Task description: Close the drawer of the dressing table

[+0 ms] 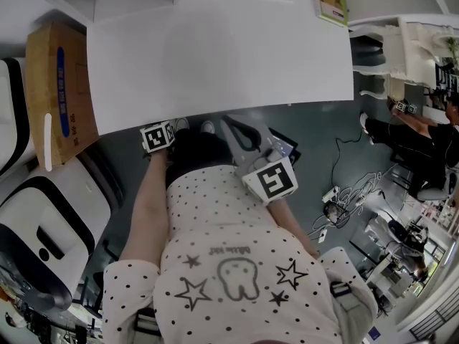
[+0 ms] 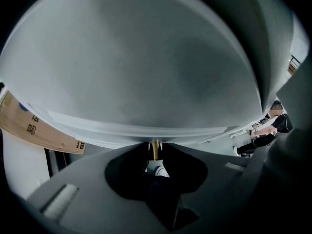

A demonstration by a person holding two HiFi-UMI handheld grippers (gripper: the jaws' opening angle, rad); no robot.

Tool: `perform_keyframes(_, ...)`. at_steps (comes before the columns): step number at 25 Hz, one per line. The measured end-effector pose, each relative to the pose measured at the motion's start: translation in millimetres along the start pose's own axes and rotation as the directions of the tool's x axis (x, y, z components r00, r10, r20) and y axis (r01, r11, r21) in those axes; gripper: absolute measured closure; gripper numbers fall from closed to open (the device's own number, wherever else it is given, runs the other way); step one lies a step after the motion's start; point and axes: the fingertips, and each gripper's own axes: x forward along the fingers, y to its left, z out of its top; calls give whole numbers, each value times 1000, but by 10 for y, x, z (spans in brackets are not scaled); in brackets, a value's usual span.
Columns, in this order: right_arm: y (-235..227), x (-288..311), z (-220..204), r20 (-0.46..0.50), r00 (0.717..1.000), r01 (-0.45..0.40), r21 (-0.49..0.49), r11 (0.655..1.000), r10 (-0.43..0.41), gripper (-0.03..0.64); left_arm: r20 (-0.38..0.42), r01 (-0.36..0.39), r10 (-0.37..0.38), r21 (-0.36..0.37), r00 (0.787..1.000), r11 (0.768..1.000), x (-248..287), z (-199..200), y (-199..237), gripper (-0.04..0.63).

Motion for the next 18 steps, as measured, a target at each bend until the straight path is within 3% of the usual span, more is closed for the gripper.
perform_keyframes(18, 21, -47, -6, 5, 1000, 17, -6, 1000, -17, 620, -16, 3, -3, 20, 1000, 1000, 2, -11, -2, 502)
